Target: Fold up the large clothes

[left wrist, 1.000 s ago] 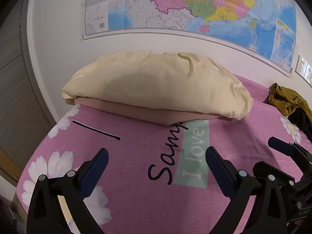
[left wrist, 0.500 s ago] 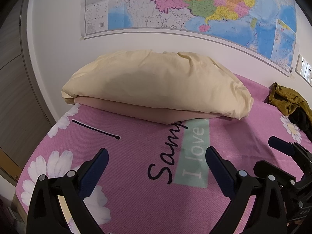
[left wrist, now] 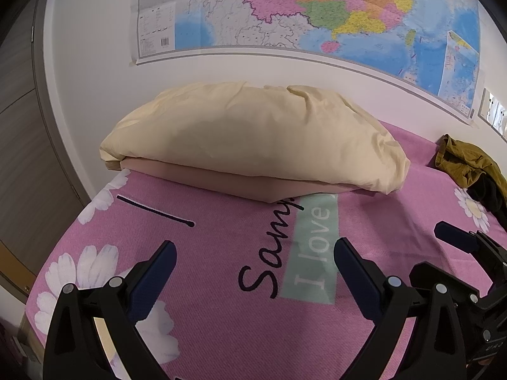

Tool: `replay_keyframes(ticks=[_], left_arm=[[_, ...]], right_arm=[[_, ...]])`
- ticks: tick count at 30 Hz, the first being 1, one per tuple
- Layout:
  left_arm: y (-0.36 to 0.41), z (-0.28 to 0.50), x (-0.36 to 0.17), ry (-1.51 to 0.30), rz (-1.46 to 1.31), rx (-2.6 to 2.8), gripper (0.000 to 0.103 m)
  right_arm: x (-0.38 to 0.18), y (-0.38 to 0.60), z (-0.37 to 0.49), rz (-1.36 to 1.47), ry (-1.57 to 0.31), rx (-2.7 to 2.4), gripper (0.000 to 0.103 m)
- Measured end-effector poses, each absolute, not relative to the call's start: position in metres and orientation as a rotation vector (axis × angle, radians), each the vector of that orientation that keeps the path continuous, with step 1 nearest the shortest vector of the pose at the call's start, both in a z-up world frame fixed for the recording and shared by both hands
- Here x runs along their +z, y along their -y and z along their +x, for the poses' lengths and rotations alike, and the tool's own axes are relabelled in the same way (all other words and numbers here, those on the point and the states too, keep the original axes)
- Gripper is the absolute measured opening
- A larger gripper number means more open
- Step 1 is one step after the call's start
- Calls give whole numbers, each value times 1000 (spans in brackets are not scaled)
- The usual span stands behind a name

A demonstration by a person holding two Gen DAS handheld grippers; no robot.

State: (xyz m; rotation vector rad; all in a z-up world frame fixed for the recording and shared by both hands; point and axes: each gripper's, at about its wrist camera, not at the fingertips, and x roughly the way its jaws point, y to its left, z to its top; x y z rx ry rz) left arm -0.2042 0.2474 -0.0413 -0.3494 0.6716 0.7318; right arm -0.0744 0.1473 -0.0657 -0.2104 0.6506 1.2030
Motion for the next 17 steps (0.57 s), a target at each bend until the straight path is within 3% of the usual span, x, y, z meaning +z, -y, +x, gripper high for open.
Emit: replay_keyframes(ticks=[17], left_arm=[[-235, -192, -39, -661, -380, 657, 96]], right_arm=[[-58, -120, -70, -183, -626, 1148, 97]])
